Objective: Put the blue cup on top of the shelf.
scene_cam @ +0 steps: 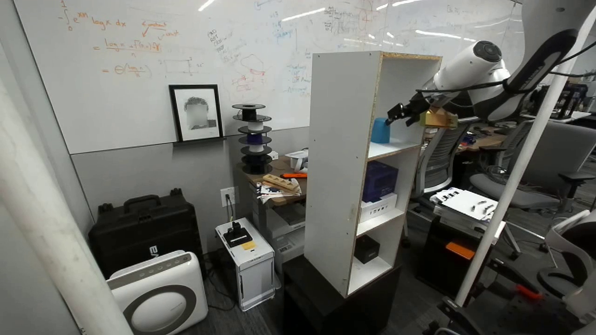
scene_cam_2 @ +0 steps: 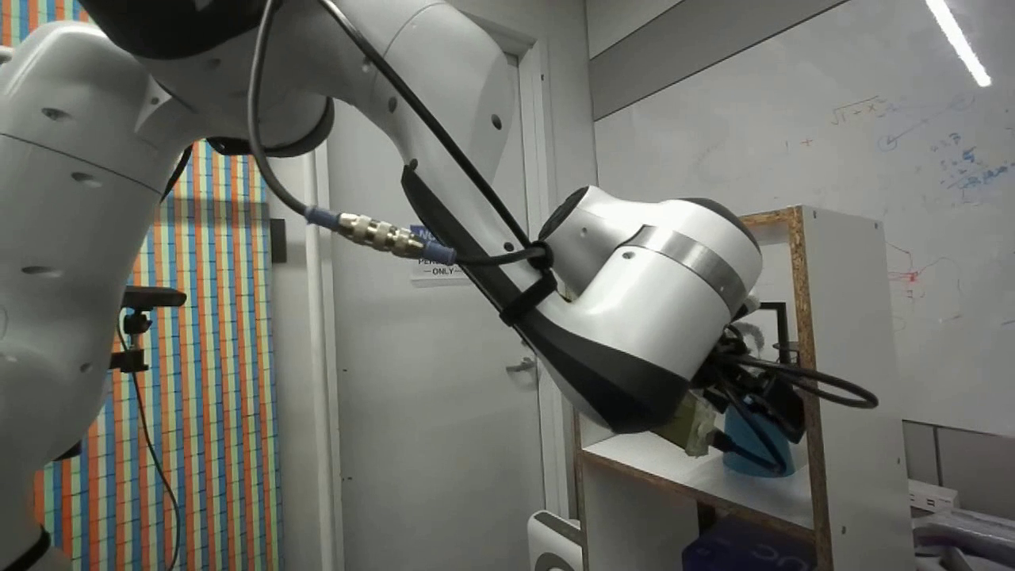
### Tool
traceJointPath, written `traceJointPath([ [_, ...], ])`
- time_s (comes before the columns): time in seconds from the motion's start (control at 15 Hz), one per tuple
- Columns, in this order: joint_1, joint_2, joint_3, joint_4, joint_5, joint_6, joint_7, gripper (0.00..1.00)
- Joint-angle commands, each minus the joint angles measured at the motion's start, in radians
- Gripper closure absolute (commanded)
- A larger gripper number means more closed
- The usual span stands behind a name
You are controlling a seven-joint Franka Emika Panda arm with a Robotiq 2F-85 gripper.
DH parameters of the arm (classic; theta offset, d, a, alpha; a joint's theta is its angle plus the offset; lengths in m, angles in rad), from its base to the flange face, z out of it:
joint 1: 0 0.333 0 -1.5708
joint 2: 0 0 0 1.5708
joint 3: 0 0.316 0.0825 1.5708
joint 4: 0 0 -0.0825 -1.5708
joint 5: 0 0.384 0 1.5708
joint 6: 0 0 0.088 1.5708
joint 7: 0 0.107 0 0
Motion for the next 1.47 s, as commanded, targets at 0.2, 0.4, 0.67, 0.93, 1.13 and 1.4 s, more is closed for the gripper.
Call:
traceJointPath([
  [0.2, -0.013, 0.106, 0.033, 0.147, 0.054, 0.038, -0.018, 0.0],
  [0.4, -0.02, 0.145, 0.049, 0.193, 0.104, 0.051, -0.029, 0.0],
  [0.67, -0.024, 0.2, 0.056, 0.238, 0.167, 0.068, -0.039, 0.0],
  [0.93, -0.022, 0.216, 0.06, 0.218, 0.177, 0.101, -0.014, 0.05],
  [1.13, -0.015, 0.198, 0.063, 0.185, 0.196, 0.131, -0.023, 0.3],
  [1.4, 0.005, 0.121, 0.049, 0.087, 0.227, 0.147, -0.039, 0.5],
])
